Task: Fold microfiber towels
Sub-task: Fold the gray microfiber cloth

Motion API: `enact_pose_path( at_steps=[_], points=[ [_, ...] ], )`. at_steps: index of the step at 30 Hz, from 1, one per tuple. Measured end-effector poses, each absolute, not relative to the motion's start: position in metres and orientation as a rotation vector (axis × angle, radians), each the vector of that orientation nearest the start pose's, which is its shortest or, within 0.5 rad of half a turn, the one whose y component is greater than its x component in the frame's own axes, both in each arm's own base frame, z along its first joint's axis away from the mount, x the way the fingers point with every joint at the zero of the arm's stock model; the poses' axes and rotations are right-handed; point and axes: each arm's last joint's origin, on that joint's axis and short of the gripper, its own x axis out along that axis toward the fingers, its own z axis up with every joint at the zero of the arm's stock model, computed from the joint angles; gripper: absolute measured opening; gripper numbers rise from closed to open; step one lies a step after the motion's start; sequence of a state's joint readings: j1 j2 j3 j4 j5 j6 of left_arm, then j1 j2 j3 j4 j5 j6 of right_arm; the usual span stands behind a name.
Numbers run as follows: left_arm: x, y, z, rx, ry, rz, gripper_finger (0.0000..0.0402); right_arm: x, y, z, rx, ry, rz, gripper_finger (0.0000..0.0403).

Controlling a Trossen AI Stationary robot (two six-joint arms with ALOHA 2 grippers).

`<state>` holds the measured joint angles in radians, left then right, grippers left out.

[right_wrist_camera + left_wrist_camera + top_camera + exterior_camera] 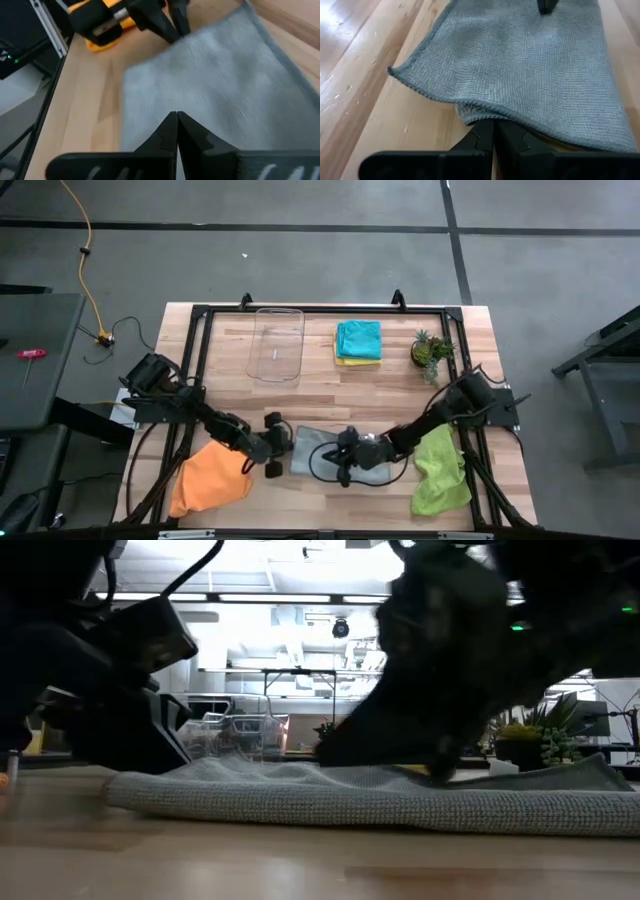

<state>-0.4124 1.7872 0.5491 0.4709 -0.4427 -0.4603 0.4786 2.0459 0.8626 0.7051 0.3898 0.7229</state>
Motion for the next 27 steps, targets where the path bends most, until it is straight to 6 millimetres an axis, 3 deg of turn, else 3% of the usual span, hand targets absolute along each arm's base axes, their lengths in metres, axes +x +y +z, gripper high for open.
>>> enact_pose_path(
  at_steps=[7, 11, 18, 27],
  points=[
    [0.266, -0.094, 0.085, -0.125, 0.667, 0.198, 0.0, 0.377, 0.173, 0.08, 0.42, 0.542, -0.063, 0.0],
    [0.27, -0.087, 0.087, -0.097, 0.63, 0.235, 0.0, 0.389, 0.178, 0.077, 0.403, 0.586, -0.1, 0.0],
    [0.279, -0.07, 0.093, -0.003, 0.56, 0.287, 0.0, 0.388, 0.185, 0.076, 0.418, 0.626, -0.12, 0.0],
    [0.288, -0.068, 0.107, 0.102, 0.427, 0.29, 0.0, 0.381, 0.195, 0.074, 0.418, 0.657, -0.087, 0.0]
  ],
)
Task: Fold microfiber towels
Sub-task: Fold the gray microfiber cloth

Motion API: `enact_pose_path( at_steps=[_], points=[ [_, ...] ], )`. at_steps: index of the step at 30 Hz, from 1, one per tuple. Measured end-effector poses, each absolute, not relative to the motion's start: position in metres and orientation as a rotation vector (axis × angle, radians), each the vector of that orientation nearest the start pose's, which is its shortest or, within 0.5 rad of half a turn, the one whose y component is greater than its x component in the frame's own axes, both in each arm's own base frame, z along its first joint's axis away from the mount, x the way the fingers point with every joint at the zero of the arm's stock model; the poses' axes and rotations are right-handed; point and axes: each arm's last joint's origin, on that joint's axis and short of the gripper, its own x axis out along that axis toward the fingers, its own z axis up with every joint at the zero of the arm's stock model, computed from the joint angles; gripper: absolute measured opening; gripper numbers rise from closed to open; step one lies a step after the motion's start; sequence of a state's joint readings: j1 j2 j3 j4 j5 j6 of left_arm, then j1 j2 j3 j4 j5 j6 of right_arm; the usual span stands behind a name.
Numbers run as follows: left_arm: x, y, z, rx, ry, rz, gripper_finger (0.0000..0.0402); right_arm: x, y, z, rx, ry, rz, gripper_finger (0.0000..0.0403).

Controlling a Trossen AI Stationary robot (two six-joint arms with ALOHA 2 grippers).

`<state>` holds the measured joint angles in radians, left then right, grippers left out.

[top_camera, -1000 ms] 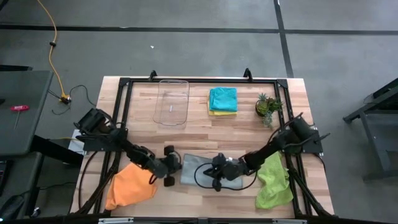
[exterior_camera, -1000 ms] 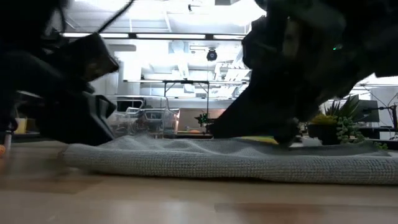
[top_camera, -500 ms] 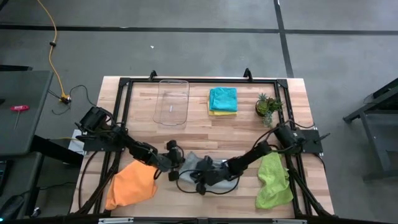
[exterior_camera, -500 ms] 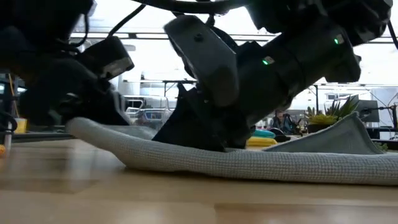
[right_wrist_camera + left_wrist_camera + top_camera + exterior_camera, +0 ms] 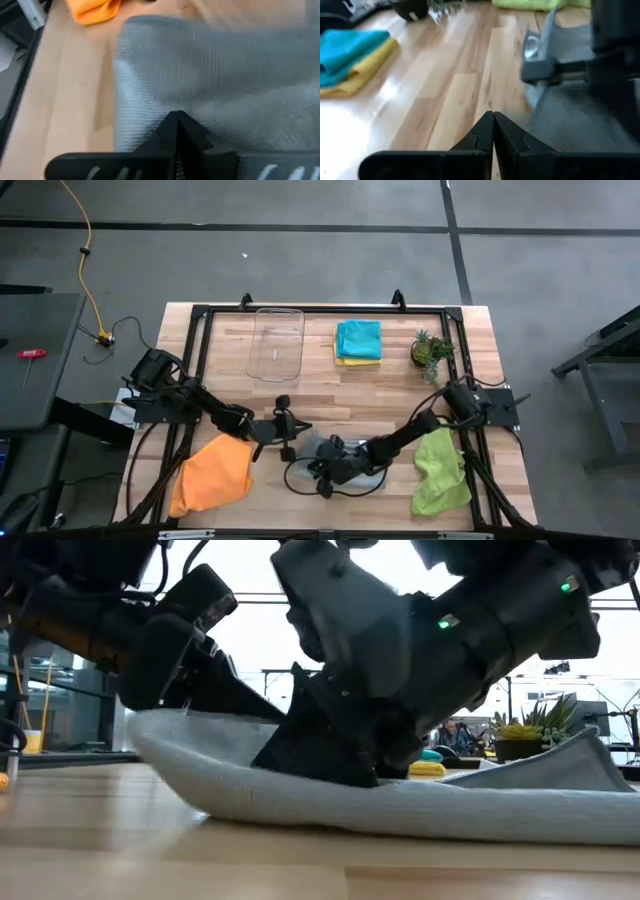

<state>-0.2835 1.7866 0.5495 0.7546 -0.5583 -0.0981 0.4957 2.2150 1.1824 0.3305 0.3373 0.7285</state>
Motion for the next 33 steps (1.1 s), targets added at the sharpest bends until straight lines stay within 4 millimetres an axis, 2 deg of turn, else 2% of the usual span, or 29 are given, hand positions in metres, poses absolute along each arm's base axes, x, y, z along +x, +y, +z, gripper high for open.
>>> enact_pose_path(
  at_steps=[5, 10, 15, 20, 24, 27, 33],
  points=[
    [0.284, -0.073, 0.108, 0.213, 0.435, 0.346, 0.0, 0.376, 0.206, 0.073, 0.402, 0.68, -0.029, 0.0],
    [0.277, -0.08, 0.121, 0.308, 0.432, 0.4, 0.0, 0.373, 0.208, 0.081, 0.342, 0.673, -0.006, 0.0],
    [0.264, -0.089, 0.148, 0.294, 0.415, 0.354, 0.0, 0.367, 0.204, 0.103, 0.185, 0.668, -0.024, 0.0],
    [0.251, -0.105, 0.165, 0.181, 0.394, 0.195, 0.0, 0.35, 0.195, 0.14, 0.05, 0.707, -0.157, 0.0],
    [0.248, -0.119, 0.159, 0.127, 0.409, 0.085, 0.0, 0.326, 0.197, 0.152, -0.018, 0.827, -0.183, 0.0],
    [0.252, -0.124, 0.147, 0.076, 0.446, -0.006, 0.0, 0.308, 0.203, 0.154, -0.021, 0.934, -0.167, 0.0],
    [0.277, -0.125, 0.129, -0.007, 0.475, -0.136, 0.0, 0.279, 0.22, 0.15, 0.058, 1.096, -0.153, 0.0]
  ],
)
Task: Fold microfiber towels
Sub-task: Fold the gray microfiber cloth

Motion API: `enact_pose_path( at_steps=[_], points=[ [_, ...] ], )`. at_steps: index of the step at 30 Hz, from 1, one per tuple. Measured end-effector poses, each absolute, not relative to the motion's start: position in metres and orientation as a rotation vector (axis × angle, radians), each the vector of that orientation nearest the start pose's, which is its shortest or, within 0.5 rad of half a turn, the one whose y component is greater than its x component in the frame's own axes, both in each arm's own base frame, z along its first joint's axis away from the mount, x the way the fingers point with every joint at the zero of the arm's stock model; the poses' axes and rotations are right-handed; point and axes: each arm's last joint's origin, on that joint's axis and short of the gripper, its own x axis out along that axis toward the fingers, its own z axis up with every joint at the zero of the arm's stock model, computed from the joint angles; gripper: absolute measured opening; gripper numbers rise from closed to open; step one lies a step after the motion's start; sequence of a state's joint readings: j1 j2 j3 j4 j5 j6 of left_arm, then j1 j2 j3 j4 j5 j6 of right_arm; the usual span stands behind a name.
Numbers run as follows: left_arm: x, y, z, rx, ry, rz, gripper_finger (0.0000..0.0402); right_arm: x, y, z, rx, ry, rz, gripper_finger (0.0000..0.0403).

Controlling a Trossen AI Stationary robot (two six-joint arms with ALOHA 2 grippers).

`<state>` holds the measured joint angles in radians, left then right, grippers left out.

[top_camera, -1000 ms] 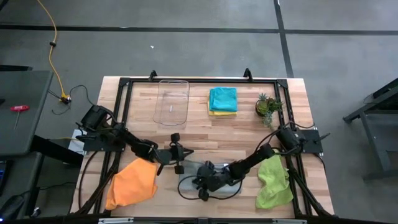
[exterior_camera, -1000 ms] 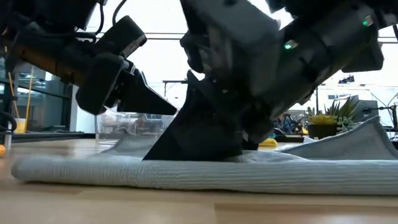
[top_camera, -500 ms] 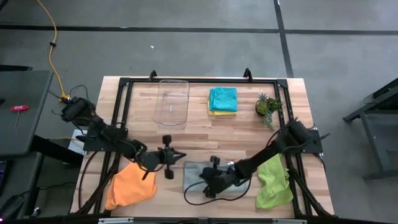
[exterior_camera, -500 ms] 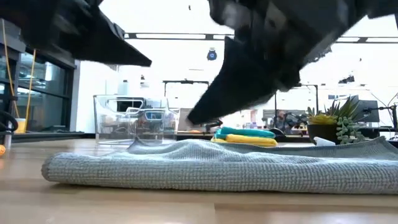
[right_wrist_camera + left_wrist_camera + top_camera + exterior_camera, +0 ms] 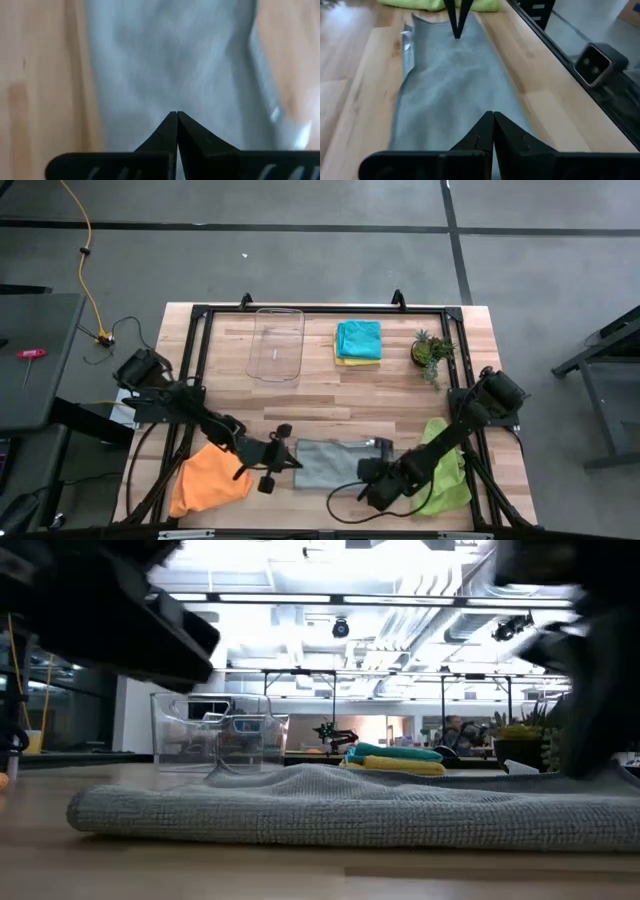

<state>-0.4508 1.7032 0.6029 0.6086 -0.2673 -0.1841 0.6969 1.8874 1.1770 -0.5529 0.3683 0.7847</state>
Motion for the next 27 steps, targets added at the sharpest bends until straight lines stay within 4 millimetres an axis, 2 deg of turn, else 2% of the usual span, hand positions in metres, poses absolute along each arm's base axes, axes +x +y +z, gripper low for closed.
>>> enact_pose_path(
  at_steps=[7, 11, 15, 20, 27],
  points=[
    [0.305, -0.119, 0.108, 0.001, 0.549, -0.078, 0.0, 0.269, 0.226, 0.149, 0.11, 1.126, -0.207, 0.0],
    [0.307, -0.112, 0.094, -0.013, 0.658, -0.032, 0.0, 0.271, 0.221, 0.148, 0.111, 1.138, -0.228, 0.0],
    [0.305, -0.109, 0.088, -0.021, 0.718, -0.012, 0.0, 0.278, 0.209, 0.146, 0.125, 1.143, -0.265, 0.0],
    [0.3, -0.104, 0.088, 0.034, 0.775, 0.069, 0.0, 0.283, 0.186, 0.13, 0.159, 1.173, -0.295, 0.0],
    [0.295, -0.098, 0.093, 0.111, 0.8, 0.172, 0.0, 0.29, 0.154, 0.123, 0.059, 1.14, -0.442, 0.0]
  ],
)
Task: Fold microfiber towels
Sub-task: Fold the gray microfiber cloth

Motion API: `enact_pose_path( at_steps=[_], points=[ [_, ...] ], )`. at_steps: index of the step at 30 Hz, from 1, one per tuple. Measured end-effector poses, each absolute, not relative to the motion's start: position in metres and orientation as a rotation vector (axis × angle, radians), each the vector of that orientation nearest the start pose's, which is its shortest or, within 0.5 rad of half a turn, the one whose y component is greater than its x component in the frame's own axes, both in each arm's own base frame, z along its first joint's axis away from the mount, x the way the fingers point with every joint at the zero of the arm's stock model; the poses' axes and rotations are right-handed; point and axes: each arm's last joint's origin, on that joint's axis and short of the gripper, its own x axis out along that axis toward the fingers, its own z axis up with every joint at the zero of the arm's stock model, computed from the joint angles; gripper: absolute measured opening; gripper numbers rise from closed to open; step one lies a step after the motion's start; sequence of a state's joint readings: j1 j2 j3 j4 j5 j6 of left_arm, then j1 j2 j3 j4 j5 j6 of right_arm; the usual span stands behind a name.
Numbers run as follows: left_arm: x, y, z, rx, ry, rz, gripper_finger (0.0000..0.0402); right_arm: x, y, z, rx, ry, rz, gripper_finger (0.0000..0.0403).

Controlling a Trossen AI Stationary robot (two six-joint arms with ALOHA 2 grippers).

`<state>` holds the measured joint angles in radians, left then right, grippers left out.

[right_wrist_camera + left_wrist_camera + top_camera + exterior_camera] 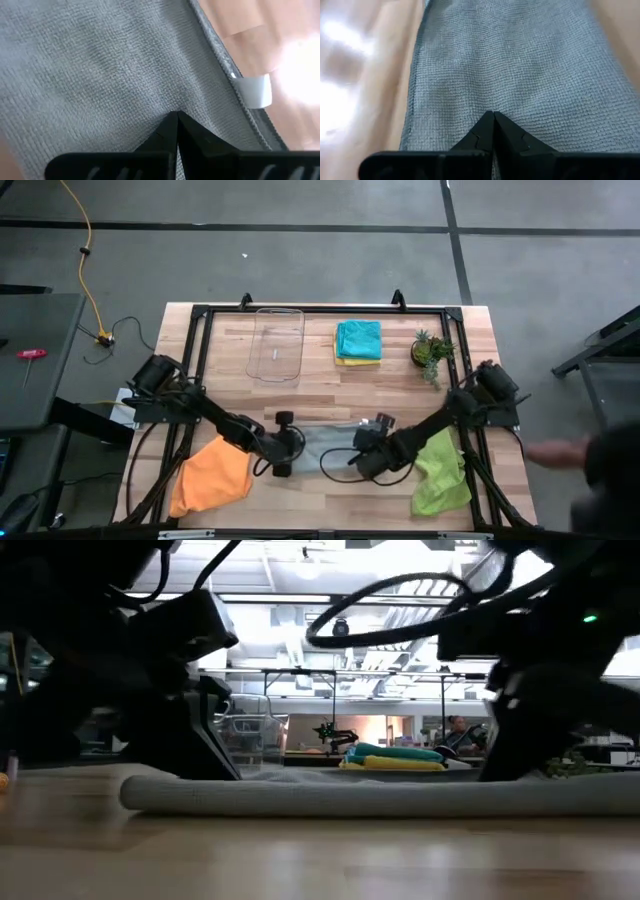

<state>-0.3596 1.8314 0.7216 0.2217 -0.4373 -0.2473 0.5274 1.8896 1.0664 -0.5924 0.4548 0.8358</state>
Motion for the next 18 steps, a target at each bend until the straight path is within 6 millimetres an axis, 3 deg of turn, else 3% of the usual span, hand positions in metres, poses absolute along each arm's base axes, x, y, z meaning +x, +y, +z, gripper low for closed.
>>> enact_pose_path(
  at_steps=[8, 14, 18],
  points=[
    [0.292, -0.079, 0.096, 0.16, 0.843, 0.277, 0.0, 0.301, 0.129, 0.122, 0.024, 1.153, -0.481, 0.0],
    [0.292, -0.062, 0.095, 0.214, 0.897, 0.34, 0.0, 0.3, 0.13, 0.126, 0.036, 1.153, -0.471, 0.0],
    [0.292, -0.057, 0.096, 0.26, 0.906, 0.347, 0.0, 0.295, 0.136, 0.143, 0.073, 1.093, -0.458, 0.0]
  ],
)
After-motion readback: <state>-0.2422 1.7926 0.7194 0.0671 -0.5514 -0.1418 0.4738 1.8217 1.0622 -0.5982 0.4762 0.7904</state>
